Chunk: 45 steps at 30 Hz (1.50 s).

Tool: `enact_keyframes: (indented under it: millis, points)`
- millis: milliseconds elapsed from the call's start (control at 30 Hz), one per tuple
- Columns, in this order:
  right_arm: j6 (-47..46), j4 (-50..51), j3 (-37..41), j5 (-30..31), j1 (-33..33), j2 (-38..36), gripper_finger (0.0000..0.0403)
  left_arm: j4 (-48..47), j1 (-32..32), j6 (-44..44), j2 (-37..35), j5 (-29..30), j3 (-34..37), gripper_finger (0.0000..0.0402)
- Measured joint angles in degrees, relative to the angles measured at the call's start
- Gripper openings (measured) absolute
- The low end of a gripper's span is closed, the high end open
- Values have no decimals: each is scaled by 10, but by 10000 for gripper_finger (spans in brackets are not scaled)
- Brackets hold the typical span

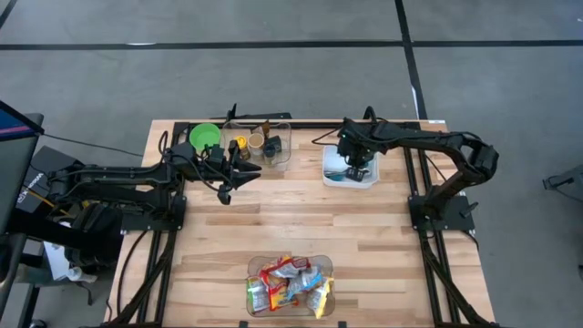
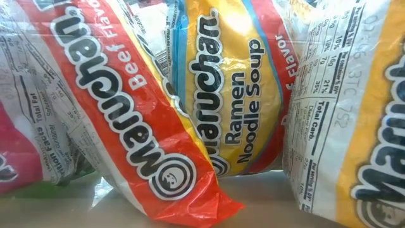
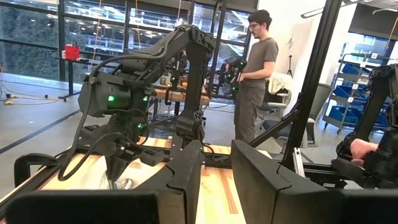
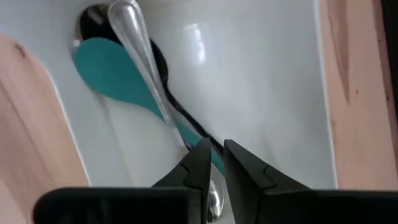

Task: Pick & Place Food Item
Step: Return to Home Position

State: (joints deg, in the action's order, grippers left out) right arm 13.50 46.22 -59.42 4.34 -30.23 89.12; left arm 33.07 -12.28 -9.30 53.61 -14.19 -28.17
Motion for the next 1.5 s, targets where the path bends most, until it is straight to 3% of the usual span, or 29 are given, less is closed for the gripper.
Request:
enact_keyframes:
  millis: [300, 567, 900, 1500]
  points:
    - [34, 1, -13, -8, 3, 0, 38, 0, 0, 0, 0, 0, 0, 85]
    - [36, -1, -75, -117, 6, -43, 38, 0, 0, 0, 0, 0, 0, 85]
    - [46, 1, -130, -135, 6, -185, 38, 5, 0, 0, 0, 0, 0, 85]
    - [-9, 18, -132, -135, 6, -389, 38, 4, 0, 0, 0, 0, 0, 85]
